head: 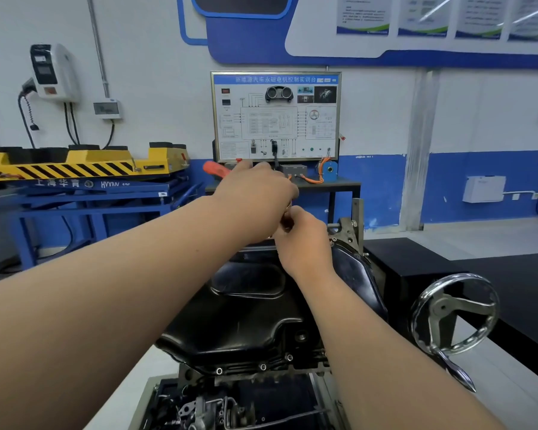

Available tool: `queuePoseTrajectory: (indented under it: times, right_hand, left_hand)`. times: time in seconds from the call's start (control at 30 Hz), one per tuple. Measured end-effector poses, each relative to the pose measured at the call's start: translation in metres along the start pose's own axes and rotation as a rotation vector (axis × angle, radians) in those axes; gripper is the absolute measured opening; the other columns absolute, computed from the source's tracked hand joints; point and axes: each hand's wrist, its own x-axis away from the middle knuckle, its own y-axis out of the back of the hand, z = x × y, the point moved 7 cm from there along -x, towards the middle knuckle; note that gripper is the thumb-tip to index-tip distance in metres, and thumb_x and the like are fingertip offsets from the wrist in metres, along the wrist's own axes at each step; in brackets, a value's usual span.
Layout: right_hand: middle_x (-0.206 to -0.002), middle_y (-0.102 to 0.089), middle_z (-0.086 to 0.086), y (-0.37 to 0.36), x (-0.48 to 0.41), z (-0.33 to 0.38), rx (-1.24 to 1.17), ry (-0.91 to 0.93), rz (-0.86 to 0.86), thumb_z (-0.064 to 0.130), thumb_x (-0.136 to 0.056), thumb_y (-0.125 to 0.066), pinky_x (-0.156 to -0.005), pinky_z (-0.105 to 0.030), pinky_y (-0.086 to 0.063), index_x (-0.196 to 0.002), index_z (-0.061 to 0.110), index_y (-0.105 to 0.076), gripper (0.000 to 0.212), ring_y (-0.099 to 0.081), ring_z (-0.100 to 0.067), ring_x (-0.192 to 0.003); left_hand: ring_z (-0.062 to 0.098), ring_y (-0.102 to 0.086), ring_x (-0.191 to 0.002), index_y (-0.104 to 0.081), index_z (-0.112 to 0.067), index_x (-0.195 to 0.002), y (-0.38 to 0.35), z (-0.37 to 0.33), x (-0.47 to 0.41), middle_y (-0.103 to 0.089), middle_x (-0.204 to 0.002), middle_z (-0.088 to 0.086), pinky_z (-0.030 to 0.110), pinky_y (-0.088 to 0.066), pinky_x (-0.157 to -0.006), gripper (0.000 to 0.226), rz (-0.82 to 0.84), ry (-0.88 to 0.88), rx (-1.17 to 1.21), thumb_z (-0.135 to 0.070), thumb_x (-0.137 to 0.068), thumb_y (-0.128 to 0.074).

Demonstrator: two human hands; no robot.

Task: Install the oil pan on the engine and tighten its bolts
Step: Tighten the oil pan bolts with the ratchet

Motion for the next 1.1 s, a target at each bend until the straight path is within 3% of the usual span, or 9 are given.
queuePoseTrajectory:
  times: [0.13, 0.23, 0.37, 0.53, 0.63, 0.73, 0.83, 1.0, 1.1]
  right_hand:
    - [-0.067, -0.052, 0.006, 0.004, 0.001, -0.005, 0.003, -0.051, -0.037, 0.015, -0.085, -0.054, -0.045, -0.022, -0.027, -0.064, 0.028, -0.039, 0.029, -0.045, -0.008, -0.057]
    - [-0.063, -0.044, 0.008, 0.003, 0.0, -0.002, 0.126, -0.037, 0.0, 0.01, -0.084, -0.047, -0.043, -0.022, -0.023, -0.063, 0.027, -0.032, 0.031, -0.039, -0.007, -0.054]
    - [-0.07, -0.052, 0.005, 0.005, 0.0, -0.003, 0.043, -0.043, -0.025, 0.016, -0.085, -0.053, -0.047, -0.022, -0.029, -0.066, 0.025, -0.04, 0.025, -0.046, -0.012, -0.06]
    - [-0.086, -0.06, 0.005, 0.0, 0.0, 0.001, 0.015, 0.012, -0.004, 0.022, -0.087, -0.059, -0.059, -0.023, -0.041, -0.087, 0.021, -0.055, 0.004, -0.056, -0.012, -0.075]
    - [-0.08, -0.059, 0.001, -0.002, -0.002, -0.003, 0.039, 0.012, 0.004, 0.011, -0.085, -0.052, -0.051, -0.02, -0.034, -0.079, 0.018, -0.054, 0.009, -0.053, -0.014, -0.069]
    - [-0.071, -0.054, 0.004, -0.005, -0.004, -0.004, 0.123, 0.018, 0.037, 0.006, -0.085, -0.045, -0.046, -0.014, -0.031, -0.075, 0.018, -0.05, 0.016, -0.044, -0.008, -0.06]
    - [-0.06, -0.04, 0.008, -0.005, -0.006, -0.004, 0.234, 0.014, 0.053, 0.004, -0.084, -0.04, -0.044, -0.017, -0.033, -0.065, 0.019, -0.038, 0.024, -0.034, -0.009, -0.052]
    - [-0.076, -0.057, 0.004, 0.0, -0.003, -0.007, 0.015, -0.051, -0.02, 0.02, -0.086, -0.056, -0.049, -0.02, -0.031, -0.072, 0.022, -0.05, 0.015, -0.048, -0.009, -0.065]
    - [-0.092, -0.059, 0.005, -0.003, -0.003, -0.005, 0.007, -0.025, -0.01, 0.028, -0.087, -0.063, -0.061, -0.017, -0.037, -0.095, 0.019, -0.062, 0.012, -0.054, -0.009, -0.079]
  left_hand:
    - [0.012, -0.038, -0.06, -0.055, -0.021, -0.083, 0.0, 0.007, 0.005, -0.048, -0.069, -0.005, 0.036, -0.033, -0.087, 0.03, -0.007, 0.094, 0.028, -0.047, -0.092, -0.044]
    - [0.011, -0.031, -0.054, -0.04, -0.018, -0.062, 0.0, 0.006, 0.007, -0.04, -0.061, -0.002, 0.036, -0.033, -0.076, 0.044, 0.014, 0.166, 0.076, -0.052, -0.089, -0.046]
    - [0.018, -0.048, -0.073, -0.057, -0.02, -0.087, 0.003, -0.003, 0.002, -0.05, -0.077, -0.002, 0.035, -0.029, -0.08, 0.009, 0.064, 0.091, 0.034, -0.025, -0.091, -0.051]
    - [0.02, -0.05, -0.108, -0.059, -0.03, -0.114, 0.003, -0.005, 0.002, -0.058, -0.11, -0.005, 0.037, -0.034, -0.099, 0.031, 0.022, -0.034, -0.074, -0.012, -0.089, -0.053]
    - [0.018, -0.052, -0.082, -0.06, -0.025, -0.097, 0.004, -0.001, 0.003, -0.056, -0.082, -0.006, 0.034, -0.035, -0.09, 0.014, -0.028, 0.004, -0.025, -0.033, -0.091, -0.051]
    - [0.014, -0.042, -0.056, -0.049, -0.019, -0.064, 0.002, 0.005, 0.006, -0.044, -0.06, -0.004, 0.032, -0.031, -0.068, 0.042, -0.042, 0.105, 0.034, -0.056, -0.085, -0.049]
    - [0.013, -0.035, -0.051, -0.039, -0.019, -0.057, 0.004, 0.004, 0.006, -0.041, -0.057, -0.002, 0.027, -0.017, -0.051, 0.05, -0.061, 0.172, 0.063, -0.059, -0.083, -0.049]
    - [0.018, -0.047, -0.07, -0.055, -0.021, -0.078, 0.005, 0.003, -0.002, -0.053, -0.075, -0.004, 0.034, -0.029, -0.076, 0.012, 0.013, 0.109, 0.022, -0.02, -0.089, -0.051]
    - [0.024, -0.051, -0.097, -0.061, -0.027, -0.109, 0.004, 0.012, -0.001, -0.061, -0.1, -0.001, 0.041, -0.031, -0.098, 0.03, 0.042, 0.08, -0.068, -0.009, -0.088, -0.049]
